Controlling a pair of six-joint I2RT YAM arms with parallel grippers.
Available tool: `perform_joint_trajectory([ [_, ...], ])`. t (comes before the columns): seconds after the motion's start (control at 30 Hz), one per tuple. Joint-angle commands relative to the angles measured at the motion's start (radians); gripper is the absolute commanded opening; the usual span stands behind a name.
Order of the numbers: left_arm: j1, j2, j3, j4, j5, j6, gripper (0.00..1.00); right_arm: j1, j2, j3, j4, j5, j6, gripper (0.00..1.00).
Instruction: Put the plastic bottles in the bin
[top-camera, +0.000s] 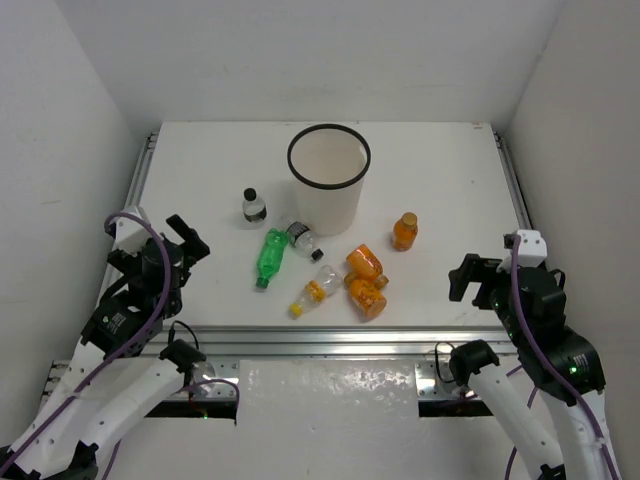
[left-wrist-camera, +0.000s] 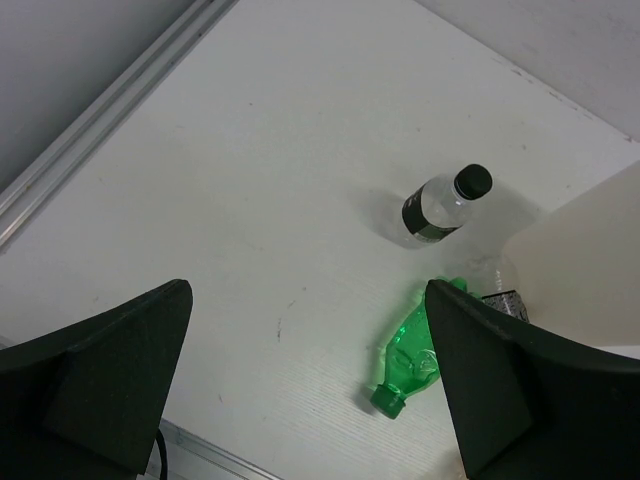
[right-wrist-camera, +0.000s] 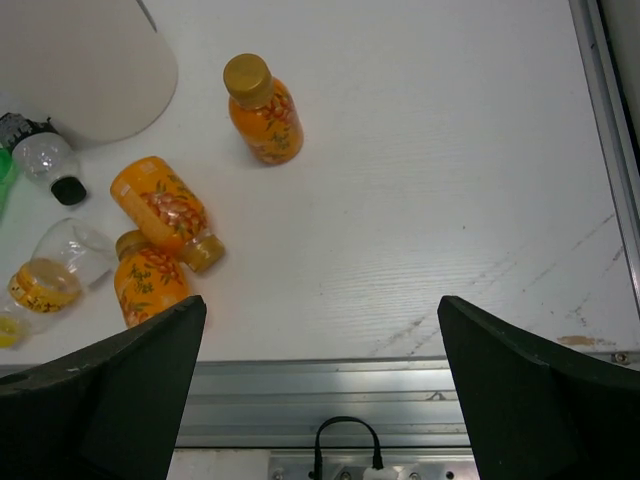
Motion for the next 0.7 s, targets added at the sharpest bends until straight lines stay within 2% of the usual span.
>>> perform_joint_trajectory([
  [0.0, 0.002, -0.004, 0.004, 0.031, 0.002, 0.002, 1.0, -0.001, 0.004, 0.001, 0.032, -0.03, -0.011, 0.99],
  [0.17, 0.002, -0.007, 0.004, 0.035, 0.013, 0.008, 1.0, -0.003, 0.008, -0.039, 0.147, -0.218, 0.027, 0.99],
  [0.3, 0.003, -0.009, -0.003, 0.058, 0.04, 0.037, 1.0, -0.003, 0.173, -0.088, 0.256, -0.286, 0.1, 0.99],
  [0.4, 0.002, 0.006, -0.009, 0.077, 0.066, 0.058, 1.0, -0.003, 0.347, -0.157, 0.434, -0.237, 0.103, 0.99],
  [0.43, 0.003, 0.014, -0.009, 0.083, 0.074, 0.063, 1.0, -0.003, 0.42, -0.178, 0.55, -0.135, 0.097, 0.99],
  [0.5, 0.003, 0.033, -0.011, 0.089, 0.091, 0.075, 1.0, -0.001, 0.505, -0.231, 0.648, -0.063, 0.057, 0.99],
  [0.53, 0.003, 0.039, -0.013, 0.094, 0.097, 0.08, 1.0, -0.004, 0.601, -0.24, 0.746, -0.049, 0.037, 0.98],
  [0.67, 0.003, 0.051, -0.016, 0.111, 0.123, 0.1, 1.0, -0.016, 0.843, -0.206, 0.902, -0.024, -0.034, 0.95],
])
